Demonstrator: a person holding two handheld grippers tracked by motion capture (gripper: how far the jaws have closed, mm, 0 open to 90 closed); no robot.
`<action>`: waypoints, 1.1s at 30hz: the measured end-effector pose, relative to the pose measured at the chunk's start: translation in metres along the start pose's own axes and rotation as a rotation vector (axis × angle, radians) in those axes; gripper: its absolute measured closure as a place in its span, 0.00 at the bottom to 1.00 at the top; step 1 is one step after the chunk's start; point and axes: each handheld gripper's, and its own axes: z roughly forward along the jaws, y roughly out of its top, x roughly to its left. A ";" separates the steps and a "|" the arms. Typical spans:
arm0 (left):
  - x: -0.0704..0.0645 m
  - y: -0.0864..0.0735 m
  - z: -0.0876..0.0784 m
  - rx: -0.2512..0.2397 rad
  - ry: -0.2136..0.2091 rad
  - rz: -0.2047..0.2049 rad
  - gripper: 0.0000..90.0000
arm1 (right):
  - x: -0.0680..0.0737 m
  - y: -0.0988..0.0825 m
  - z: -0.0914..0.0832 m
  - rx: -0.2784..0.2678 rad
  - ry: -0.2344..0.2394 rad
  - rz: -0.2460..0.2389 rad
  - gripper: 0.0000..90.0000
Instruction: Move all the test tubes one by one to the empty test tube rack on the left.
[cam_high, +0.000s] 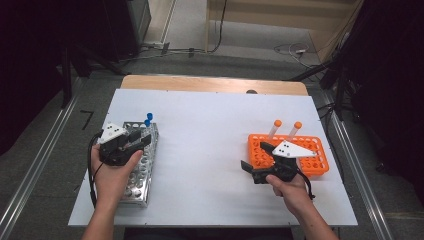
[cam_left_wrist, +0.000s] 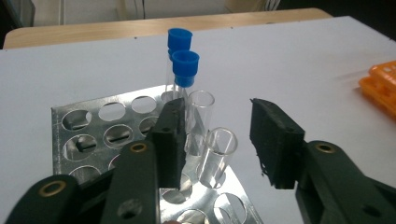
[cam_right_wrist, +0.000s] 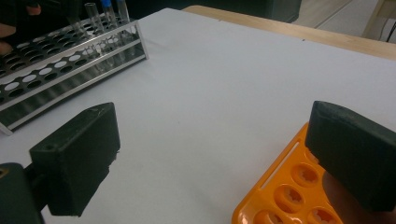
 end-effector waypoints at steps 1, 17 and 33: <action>0.000 0.001 -0.001 -0.010 0.000 -0.004 0.55 | 0.000 0.000 0.000 -0.001 -0.002 0.005 0.02; -0.022 0.009 -0.013 -0.103 -0.106 -0.003 0.10 | -0.014 0.003 -0.009 -0.019 -0.031 0.023 0.02; -0.045 0.011 -0.010 -0.109 -0.196 0.031 0.00 | -0.029 0.004 -0.017 -0.021 -0.065 0.049 0.03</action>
